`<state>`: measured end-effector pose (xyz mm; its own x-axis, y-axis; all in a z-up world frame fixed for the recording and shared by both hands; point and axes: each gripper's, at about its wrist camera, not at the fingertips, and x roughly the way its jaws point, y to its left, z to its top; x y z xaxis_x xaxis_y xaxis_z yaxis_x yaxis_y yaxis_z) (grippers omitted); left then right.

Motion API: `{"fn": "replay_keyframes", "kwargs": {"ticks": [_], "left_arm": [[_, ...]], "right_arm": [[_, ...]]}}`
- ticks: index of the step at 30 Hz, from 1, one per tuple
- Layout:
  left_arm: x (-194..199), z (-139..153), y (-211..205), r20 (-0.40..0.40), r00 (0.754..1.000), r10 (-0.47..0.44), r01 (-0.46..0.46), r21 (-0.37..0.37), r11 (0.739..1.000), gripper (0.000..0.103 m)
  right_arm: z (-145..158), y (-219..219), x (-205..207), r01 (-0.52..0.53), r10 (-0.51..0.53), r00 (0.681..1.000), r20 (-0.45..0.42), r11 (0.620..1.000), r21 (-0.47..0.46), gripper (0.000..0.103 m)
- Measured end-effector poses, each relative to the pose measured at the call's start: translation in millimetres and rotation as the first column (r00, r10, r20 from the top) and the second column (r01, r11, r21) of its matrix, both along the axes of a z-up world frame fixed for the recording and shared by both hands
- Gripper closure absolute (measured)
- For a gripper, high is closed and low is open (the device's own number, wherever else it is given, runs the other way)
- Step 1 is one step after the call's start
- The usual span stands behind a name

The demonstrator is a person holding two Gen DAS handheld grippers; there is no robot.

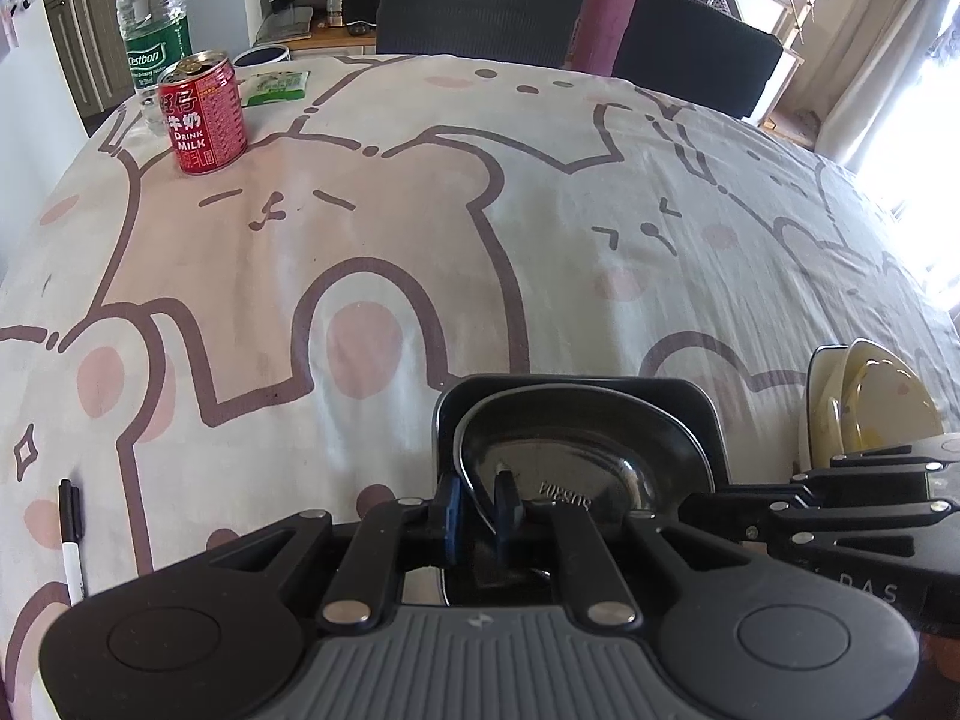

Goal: Organize plates and bowls

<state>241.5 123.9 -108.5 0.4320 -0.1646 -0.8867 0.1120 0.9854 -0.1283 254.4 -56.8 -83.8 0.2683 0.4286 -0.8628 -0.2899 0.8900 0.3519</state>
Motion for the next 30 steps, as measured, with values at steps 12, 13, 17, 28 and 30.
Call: {"fn": "replay_keyframes", "kwargs": {"ticks": [12, 13, 17, 28, 30], "left_arm": [[3.1, 2.6, 3.9, 0.004, 1.0, 0.02, -0.02, -0.03, 0.999, 0.086], [2.4, 4.5, 4.3, 0.009, 1.0, 0.02, -0.019, -0.037, 0.999, 0.083], [-0.4, 11.3, 3.8, 0.036, 0.999, 0.016, -0.015, -0.049, 0.999, 0.066], [-1.5, 15.9, 7.3, 0.054, 0.998, 0.021, -0.019, -0.04, 0.999, 0.058], [-2.3, 17.0, 10.5, 0.051, 0.998, 0.026, -0.024, -0.043, 0.999, 0.057]], "right_arm": [[-1.1, 3.7, 0.2, -0.015, 0.015, 1.0, 0.011, 1.0, -0.008, 0.085], [-0.6, 3.8, -0.3, -0.02, 0.02, 1.0, 0.013, 1.0, -0.009, 0.084], [0.1, 4.5, -2.1, -0.038, 0.039, 0.999, 0.014, 0.999, -0.009, 0.083], [20.0, -3.1, -10.7, -0.054, 0.052, 0.997, 0.053, 0.998, 0.02, 0.081], [23.2, -8.3, -10.0, -0.043, 0.042, 0.997, 0.059, 0.999, 0.02, 0.081]]}}
